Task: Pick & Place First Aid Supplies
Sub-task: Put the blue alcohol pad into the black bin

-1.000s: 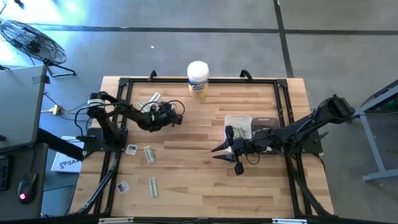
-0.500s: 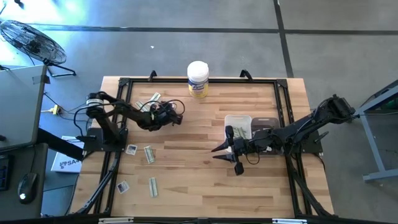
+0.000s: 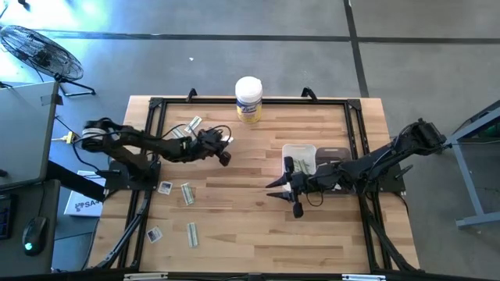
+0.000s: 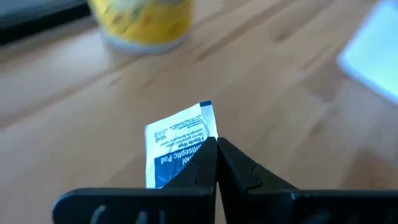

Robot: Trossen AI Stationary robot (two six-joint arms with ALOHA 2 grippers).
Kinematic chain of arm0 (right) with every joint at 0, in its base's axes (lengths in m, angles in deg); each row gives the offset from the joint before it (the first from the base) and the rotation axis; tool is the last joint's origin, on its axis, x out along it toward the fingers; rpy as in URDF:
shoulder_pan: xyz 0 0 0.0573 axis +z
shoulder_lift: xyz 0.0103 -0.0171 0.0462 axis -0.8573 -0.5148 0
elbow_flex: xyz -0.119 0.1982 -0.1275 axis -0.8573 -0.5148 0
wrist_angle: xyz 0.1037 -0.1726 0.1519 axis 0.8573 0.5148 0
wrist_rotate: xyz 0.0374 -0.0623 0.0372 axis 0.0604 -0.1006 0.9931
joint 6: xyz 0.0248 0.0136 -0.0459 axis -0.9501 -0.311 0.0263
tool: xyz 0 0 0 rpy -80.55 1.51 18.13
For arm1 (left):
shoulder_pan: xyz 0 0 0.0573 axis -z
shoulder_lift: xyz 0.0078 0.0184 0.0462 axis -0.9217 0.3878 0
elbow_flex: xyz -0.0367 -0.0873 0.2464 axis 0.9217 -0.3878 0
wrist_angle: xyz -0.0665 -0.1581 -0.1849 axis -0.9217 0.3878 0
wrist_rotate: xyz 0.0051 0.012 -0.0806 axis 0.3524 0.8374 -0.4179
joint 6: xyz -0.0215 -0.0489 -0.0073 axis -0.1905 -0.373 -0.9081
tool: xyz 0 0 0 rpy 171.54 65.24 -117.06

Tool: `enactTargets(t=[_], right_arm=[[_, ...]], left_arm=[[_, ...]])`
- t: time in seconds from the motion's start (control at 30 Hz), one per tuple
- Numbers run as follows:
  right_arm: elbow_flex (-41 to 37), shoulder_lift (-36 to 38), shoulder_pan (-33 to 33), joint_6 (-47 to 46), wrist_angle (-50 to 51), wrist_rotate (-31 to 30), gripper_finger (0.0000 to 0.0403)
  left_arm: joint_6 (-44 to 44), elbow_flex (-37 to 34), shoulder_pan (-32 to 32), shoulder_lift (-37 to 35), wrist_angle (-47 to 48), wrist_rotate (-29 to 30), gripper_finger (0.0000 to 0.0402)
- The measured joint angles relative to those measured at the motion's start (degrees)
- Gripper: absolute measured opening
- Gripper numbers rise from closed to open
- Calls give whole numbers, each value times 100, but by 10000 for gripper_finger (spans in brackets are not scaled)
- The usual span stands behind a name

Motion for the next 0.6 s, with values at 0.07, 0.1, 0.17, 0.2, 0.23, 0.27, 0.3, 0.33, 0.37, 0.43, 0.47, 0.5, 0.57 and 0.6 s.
enactTargets(t=[0.07, 0.1, 0.17, 0.2, 0.23, 0.27, 0.3, 0.33, 0.37, 0.43, 0.47, 0.5, 0.57, 0.6], right_arm=[[0, 0, 0, 3, 13, 0, 99], [0, 0, 0, 5, 41, -4, 99], [0, 0, 0, 36, 127, -71, 99], [0, 0, 0, 92, 176, -115, 99], [0, 0, 0, 165, 241, -181, 99], [0, 0, 0, 262, 322, -279, 99], [0, 0, 1, 360, 418, -408, 99], [0, 0, 2, 457, 526, -569, 99], [0, -7, 2, 547, 620, -754, 99], [0, -119, 0, 728, 624, -1027, 100], [0, -206, -2, 856, 608, -1095, 103], [9, -350, -2, 944, 536, -1100, 107], [166, -662, 0, 1123, 525, -1095, 121], [295, -820, 2, 1241, 579, -1118, 129]], left_arm=[[167, 4, 141, -164, -79, -27, 0], [242, 4, 206, -252, -79, -41, 0], [380, 4, 329, -400, -118, -54, 0], [448, 7, 393, -455, -167, -74, 0], [525, 7, 448, -502, -201, -130, 0], [616, 7, 502, -543, -240, -189, 0], [725, 7, 557, -563, -353, -303, 0], [861, 7, 612, -570, -514, -469, 0], [1017, 7, 670, -576, -666, -656, 0], [1318, 7, 801, -576, -1035, -1139, 0], [1445, 7, 868, -576, -1222, -1365, 0], [1565, 8, 930, -576, -1401, -1534, 0], [1752, 9, 1052, -578, -1639, -1830, 0], [1800, 9, 1102, -578, -1714, -1932, 0]])
